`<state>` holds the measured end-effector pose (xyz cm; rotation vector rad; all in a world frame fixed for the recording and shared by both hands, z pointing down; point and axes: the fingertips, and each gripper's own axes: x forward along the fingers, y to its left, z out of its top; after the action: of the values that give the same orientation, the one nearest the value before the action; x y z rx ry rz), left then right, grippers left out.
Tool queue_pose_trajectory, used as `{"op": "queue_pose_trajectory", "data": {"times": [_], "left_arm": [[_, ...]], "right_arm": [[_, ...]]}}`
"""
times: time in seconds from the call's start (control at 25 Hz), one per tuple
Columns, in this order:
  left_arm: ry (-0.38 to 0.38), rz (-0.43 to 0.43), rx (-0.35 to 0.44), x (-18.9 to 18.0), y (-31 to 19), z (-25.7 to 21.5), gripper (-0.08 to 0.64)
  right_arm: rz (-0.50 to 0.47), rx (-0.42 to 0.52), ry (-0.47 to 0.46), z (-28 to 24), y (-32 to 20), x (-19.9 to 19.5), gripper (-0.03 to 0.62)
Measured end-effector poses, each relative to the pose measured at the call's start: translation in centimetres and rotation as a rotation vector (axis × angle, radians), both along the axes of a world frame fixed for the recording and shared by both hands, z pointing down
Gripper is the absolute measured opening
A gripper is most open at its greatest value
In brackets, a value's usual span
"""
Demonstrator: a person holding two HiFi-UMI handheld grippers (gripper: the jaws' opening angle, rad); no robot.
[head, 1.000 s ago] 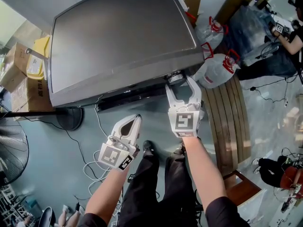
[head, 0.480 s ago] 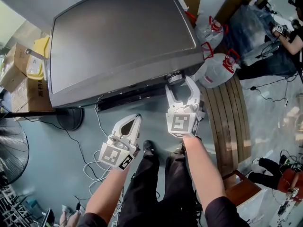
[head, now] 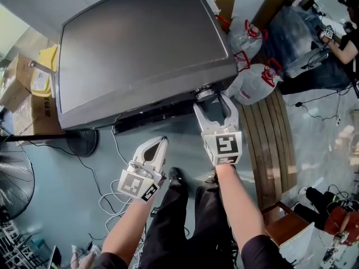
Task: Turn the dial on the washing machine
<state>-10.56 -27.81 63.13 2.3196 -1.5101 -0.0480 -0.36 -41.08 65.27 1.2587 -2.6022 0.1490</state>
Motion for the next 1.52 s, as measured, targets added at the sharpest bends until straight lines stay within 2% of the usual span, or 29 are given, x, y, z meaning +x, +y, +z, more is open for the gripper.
{"op": "queue_pose_trajectory", "data": {"times": [0.12, 0.2, 0.36, 0.56, 0.64, 0.84, 0.92, 1.16, 1.32, 1.52], "left_arm": [[0.004, 0.007, -0.008, 0.3, 0.1, 0.2, 0.014], [0.006, 0.011, -0.011, 0.5, 0.2, 0.3, 0.014], [0.01, 0.016, -0.015, 1.0, 0.4, 0.5, 0.014], [0.014, 0.02, -0.021, 1.2, 0.6, 0.7, 0.014], [0.014, 0.02, -0.021, 1.2, 0.6, 0.8, 0.014], [0.012, 0.02, -0.021, 1.0, 0.7, 0.8, 0.014], [0.011, 0.018, -0.022, 1.0, 0.7, 0.8, 0.014], [0.009, 0.018, -0.02, 1.1, 0.8, 0.8, 0.014], [0.005, 0.015, -0.016, 0.8, 0.7, 0.7, 0.014], [0.004, 0.014, -0.016, 0.8, 0.5, 0.7, 0.014]], "right_arm": [[0.033, -0.154, -0.226, -0.3, 0.2, 0.5, 0.293], [0.053, -0.222, -0.317, -0.4, 0.1, 0.5, 0.293], [0.071, -0.274, -0.397, -0.5, -0.4, 0.6, 0.293], [0.115, -0.384, -0.536, 0.1, -1.2, 1.0, 0.293], [0.118, -0.405, -0.556, 0.2, -1.3, 0.8, 0.293], [0.117, -0.398, -0.537, 0.2, -1.3, 0.7, 0.291], [0.119, -0.373, -0.498, 0.3, -1.3, 0.7, 0.291], [0.108, -0.16, -0.197, -0.2, -1.2, 0.4, 0.29], [0.073, -0.065, -0.062, 0.2, -1.0, 0.0, 0.29], [0.058, -0.076, -0.078, 0.0, -1.0, -0.1, 0.29]]}}
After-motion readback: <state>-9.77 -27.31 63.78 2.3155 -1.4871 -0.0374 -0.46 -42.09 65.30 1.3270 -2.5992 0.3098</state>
